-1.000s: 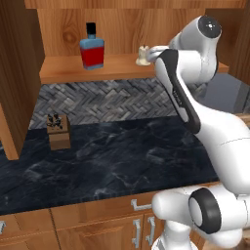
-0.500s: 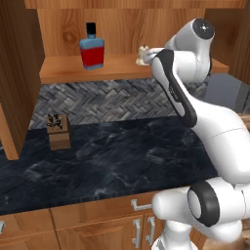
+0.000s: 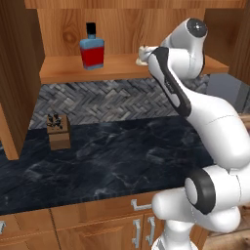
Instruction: Get the candle and the liquor from the cabinet and move them to the dining counter.
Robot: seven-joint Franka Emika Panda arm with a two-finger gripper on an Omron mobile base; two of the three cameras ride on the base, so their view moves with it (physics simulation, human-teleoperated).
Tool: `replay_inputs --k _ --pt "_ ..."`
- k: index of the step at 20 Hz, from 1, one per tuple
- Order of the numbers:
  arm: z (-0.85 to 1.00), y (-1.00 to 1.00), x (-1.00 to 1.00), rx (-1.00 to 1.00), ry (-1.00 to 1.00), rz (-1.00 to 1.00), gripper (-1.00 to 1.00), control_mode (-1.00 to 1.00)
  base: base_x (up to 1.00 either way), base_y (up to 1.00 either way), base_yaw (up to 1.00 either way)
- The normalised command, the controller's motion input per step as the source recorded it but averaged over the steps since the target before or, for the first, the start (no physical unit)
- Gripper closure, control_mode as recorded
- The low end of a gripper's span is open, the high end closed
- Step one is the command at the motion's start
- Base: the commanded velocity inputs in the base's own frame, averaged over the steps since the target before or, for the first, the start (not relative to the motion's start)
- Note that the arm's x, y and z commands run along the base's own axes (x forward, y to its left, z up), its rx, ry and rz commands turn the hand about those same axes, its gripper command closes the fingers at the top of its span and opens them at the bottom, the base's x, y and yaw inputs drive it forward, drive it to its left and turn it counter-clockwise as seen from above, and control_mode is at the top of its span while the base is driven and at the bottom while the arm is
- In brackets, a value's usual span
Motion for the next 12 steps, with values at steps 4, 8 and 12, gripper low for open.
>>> replay_inputs --k 4,8,12 --pt "-0.01 0.0 0.31 0.0 0.0 0.01 -1.0 -1.0 0.0 0.0 0.0" --pt "-0.01 0.0 0.28 0.0 0.0 0.01 -1.0 -1.0 0.0 0.0 0.0" --pt "-0.09 0.0 0.23 0.0 0.0 0.0 -1.0 -1.0 0.0 0.0 0.0"
